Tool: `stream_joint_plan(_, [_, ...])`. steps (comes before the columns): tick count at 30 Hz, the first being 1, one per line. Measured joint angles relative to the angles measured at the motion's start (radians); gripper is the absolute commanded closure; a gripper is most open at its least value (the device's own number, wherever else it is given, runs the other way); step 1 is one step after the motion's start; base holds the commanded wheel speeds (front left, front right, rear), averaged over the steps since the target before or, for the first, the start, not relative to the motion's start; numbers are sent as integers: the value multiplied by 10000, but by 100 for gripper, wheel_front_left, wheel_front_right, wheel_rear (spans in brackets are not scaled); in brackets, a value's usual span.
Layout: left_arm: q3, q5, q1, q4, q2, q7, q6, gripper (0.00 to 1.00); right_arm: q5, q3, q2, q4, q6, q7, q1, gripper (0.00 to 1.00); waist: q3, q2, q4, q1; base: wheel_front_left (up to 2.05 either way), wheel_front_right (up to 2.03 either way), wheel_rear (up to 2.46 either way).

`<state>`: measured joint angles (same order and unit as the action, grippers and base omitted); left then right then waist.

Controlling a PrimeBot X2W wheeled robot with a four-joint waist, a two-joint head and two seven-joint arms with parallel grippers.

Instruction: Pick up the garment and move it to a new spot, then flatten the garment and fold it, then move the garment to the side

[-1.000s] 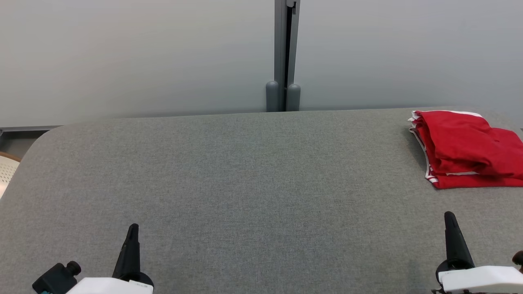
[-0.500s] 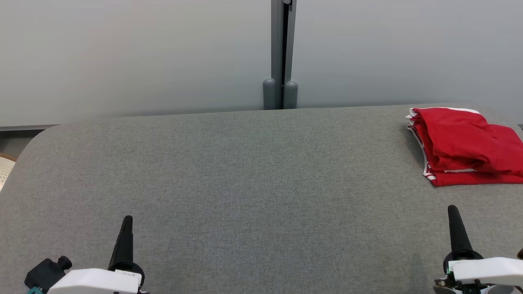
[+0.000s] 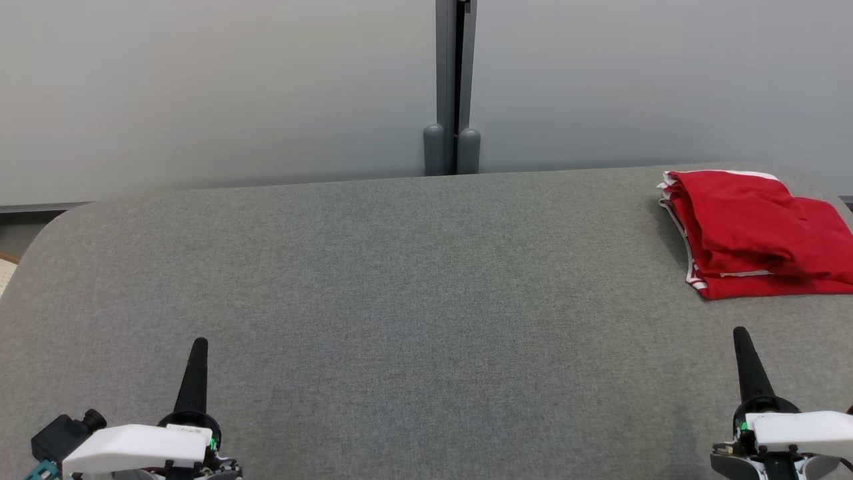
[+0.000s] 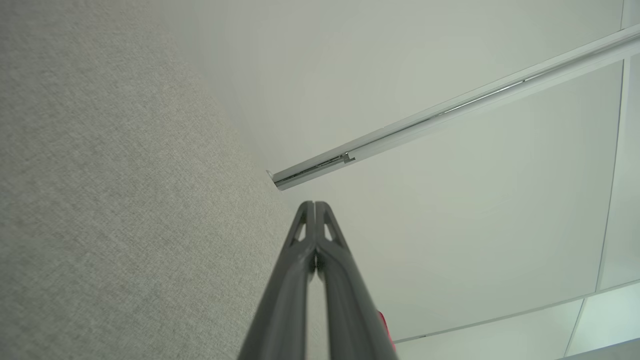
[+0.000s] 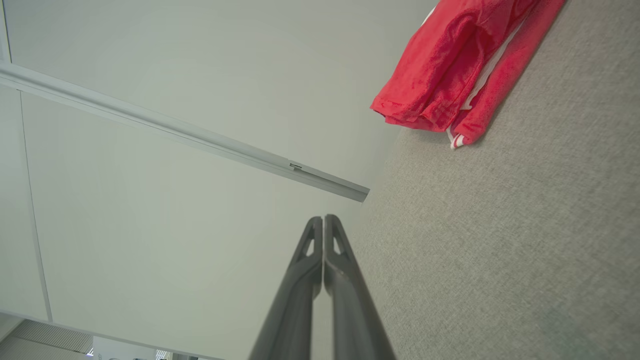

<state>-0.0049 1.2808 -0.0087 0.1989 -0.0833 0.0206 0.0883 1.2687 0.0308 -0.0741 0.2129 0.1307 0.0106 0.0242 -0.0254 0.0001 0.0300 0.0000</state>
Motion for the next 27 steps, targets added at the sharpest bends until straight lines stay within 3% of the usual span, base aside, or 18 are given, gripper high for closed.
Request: stream_joint_plan(27, [472, 2303, -581, 284, 21, -646, 265, 100, 2337, 316, 6, 190, 0, -639, 497, 100, 170, 0, -178, 0, 0, 0, 0])
